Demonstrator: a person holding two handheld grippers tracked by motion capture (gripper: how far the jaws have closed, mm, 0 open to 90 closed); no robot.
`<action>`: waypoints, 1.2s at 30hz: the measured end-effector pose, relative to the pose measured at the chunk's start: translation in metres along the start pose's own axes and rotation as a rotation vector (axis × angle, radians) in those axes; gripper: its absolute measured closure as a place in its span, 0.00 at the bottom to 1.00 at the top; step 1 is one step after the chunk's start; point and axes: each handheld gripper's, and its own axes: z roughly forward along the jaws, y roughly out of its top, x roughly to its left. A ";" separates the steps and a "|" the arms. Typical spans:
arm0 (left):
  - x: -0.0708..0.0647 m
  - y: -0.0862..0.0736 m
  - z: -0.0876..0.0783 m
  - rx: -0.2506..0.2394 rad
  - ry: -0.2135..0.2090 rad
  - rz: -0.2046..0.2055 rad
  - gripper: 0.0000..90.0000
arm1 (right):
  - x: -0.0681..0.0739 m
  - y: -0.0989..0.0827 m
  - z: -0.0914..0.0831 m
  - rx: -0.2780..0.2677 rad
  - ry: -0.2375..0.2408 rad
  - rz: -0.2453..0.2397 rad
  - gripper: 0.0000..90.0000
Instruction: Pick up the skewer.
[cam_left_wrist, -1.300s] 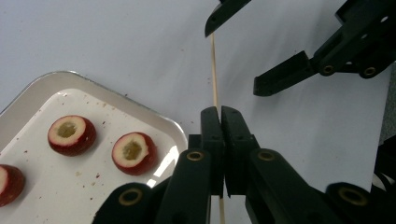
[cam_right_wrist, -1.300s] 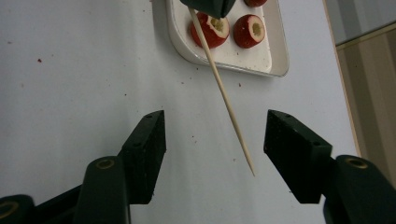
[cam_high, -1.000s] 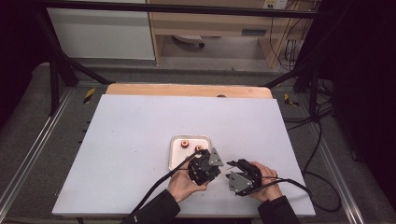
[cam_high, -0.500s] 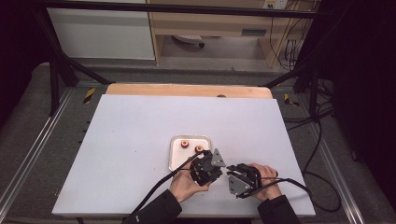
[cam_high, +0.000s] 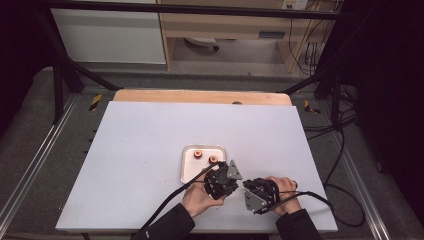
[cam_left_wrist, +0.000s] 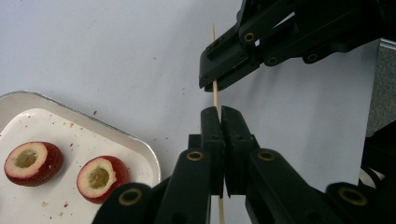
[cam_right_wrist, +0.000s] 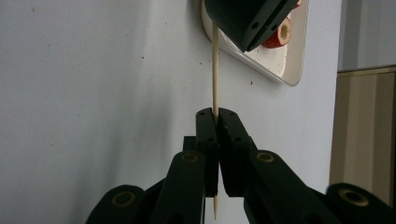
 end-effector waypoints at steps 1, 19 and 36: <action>0.000 0.000 0.000 0.000 0.000 0.000 0.99 | 0.000 0.000 0.000 0.001 0.001 -0.001 0.98; 0.014 0.001 0.004 0.205 -0.024 -0.043 0.73 | -0.002 0.009 0.001 0.071 -0.036 -0.128 0.99; 0.013 0.007 0.015 0.302 -0.040 -0.043 0.97 | -0.003 0.020 0.004 0.111 -0.045 -0.223 0.99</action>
